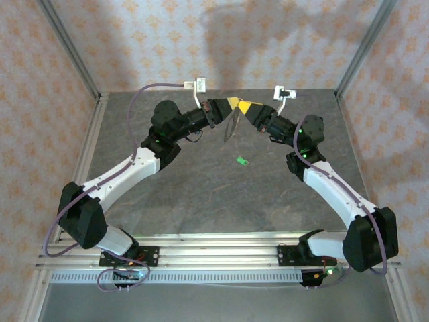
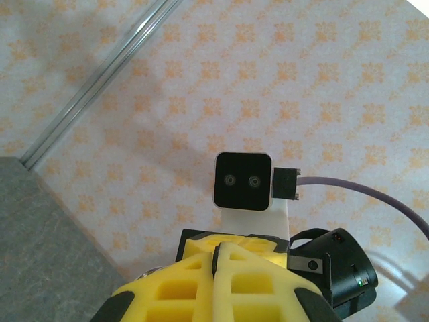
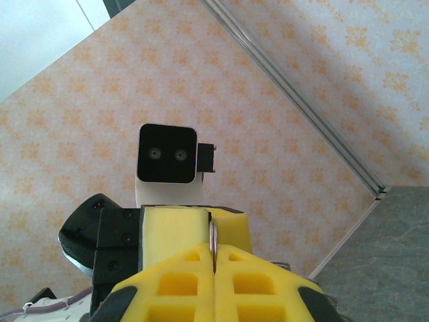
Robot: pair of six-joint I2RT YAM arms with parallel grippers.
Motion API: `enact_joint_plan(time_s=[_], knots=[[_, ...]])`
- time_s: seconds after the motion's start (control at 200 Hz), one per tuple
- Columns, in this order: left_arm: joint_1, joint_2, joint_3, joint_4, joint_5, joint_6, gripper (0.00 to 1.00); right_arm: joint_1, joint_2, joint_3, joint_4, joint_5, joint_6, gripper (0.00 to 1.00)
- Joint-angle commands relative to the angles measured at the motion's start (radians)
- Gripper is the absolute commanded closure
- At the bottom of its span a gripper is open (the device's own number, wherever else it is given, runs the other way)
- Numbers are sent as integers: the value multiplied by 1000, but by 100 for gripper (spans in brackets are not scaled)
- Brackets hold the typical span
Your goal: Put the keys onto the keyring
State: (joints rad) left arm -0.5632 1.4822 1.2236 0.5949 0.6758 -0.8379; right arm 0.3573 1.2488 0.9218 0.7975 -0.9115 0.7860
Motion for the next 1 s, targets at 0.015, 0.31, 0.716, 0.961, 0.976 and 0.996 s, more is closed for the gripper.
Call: enact_joint_plan(time_s=[0.015,0.31,0.716,0.961,0.976,0.996], knots=[[-16,5,61,-48,37,67,100,-8,-27,12,-65,-25,-50,77],[15,-26,118,-284,113,292,100,-114,-163,-38,-198,-54,-72,58],[61,-11,244,-532,324,512,100,-115,-138,-32,-182,-190,-48,58],[60,6,266,-564,372,526,100,-70,-99,-14,-164,-195,-54,59],[61,6,266,-565,374,526,100,-68,-98,-14,-163,-194,-54,60],[61,6,266,-566,376,527,100,-68,-97,-13,-161,-193,-54,60]])
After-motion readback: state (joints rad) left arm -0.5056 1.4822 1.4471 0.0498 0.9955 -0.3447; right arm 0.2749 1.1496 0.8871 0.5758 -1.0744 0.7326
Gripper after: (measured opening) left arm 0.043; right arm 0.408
